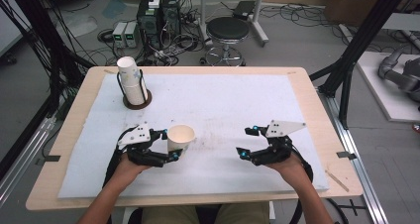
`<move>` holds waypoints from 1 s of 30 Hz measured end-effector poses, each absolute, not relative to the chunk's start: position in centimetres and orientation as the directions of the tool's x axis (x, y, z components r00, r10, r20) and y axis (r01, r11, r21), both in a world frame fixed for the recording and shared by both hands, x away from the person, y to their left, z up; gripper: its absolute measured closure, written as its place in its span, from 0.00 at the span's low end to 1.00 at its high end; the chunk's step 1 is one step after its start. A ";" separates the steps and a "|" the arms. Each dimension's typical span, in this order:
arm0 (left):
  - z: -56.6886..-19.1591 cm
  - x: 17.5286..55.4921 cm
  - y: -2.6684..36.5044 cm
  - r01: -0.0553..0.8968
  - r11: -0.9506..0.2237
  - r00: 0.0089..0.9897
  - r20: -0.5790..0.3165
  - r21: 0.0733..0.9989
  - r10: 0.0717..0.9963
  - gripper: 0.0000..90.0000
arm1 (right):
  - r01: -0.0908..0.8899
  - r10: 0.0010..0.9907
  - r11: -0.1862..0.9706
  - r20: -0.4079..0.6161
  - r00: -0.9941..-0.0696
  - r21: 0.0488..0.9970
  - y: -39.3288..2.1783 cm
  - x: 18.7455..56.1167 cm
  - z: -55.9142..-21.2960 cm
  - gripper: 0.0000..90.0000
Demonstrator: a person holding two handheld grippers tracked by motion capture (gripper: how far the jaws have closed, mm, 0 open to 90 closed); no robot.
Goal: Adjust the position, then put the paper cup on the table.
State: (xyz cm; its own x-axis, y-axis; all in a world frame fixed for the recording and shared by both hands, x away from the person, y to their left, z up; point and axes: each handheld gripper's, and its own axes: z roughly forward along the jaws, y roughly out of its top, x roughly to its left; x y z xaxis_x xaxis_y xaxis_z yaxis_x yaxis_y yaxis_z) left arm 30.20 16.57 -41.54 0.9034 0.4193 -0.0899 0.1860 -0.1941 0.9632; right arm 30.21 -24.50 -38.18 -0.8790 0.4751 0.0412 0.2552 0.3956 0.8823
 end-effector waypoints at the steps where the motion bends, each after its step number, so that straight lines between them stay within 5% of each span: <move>1: -41.6 30.2 17.0 0.186 -0.183 0.897 -0.091 0.965 0.432 0.36 | 0.260 0.490 0.385 0.042 -0.870 0.885 -24.8 30.1 -38.5 0.27; 13: -41.9 30.5 19.9 0.159 -0.094 0.831 -0.082 0.983 0.550 0.36 | 0.271 0.663 0.279 0.019 -0.748 0.921 -28.0 29.7 -39.8 0.26; 30: -41.9 30.8 20.6 0.142 -0.056 0.812 -0.084 0.988 0.578 0.36 | 0.281 0.670 0.280 0.023 -0.742 0.918 -27.8 29.9 -40.0 0.26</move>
State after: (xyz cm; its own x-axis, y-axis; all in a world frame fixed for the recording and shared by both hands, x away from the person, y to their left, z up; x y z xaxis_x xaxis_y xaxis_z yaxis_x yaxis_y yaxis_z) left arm 30.79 20.62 -41.94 0.8115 0.5783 -0.0839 0.1423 -0.0562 0.9882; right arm 29.88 -27.85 -40.04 -0.7424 0.6695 0.0231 0.2811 0.2800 0.9179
